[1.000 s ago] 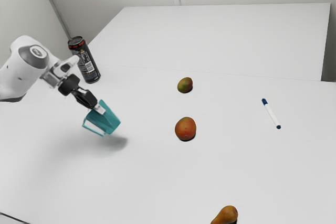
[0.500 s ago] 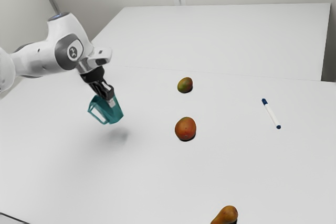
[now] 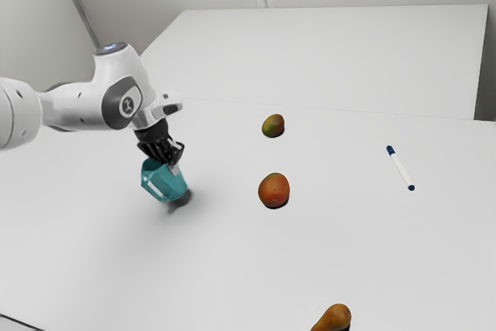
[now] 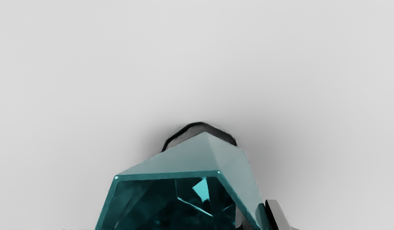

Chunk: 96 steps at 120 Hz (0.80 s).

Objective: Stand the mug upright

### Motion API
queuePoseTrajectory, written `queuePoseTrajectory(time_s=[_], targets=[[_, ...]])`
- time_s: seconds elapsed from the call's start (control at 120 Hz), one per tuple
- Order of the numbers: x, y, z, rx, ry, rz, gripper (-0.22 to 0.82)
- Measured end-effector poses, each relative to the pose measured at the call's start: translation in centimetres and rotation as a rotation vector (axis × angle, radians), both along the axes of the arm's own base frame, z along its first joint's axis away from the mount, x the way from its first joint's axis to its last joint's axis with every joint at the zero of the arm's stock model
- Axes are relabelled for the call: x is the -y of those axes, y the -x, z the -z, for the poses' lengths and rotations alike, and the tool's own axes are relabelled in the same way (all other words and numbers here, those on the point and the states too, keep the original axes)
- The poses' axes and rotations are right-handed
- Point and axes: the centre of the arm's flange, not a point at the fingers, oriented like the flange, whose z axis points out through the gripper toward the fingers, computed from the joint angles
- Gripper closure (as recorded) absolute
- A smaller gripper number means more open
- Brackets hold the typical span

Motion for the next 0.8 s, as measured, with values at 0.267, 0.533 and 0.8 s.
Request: queuePoseTrajectory(time_s=[0.267,0.533,0.8], targets=[[0.3,0.0,1.4,-0.024,0.003,-0.097,0.64],[1.0,0.0,0.2,-0.011,0.011,-0.140,0.19],[4.7,-3.0,-10.2,0.087,0.032,-0.098,0.06]])
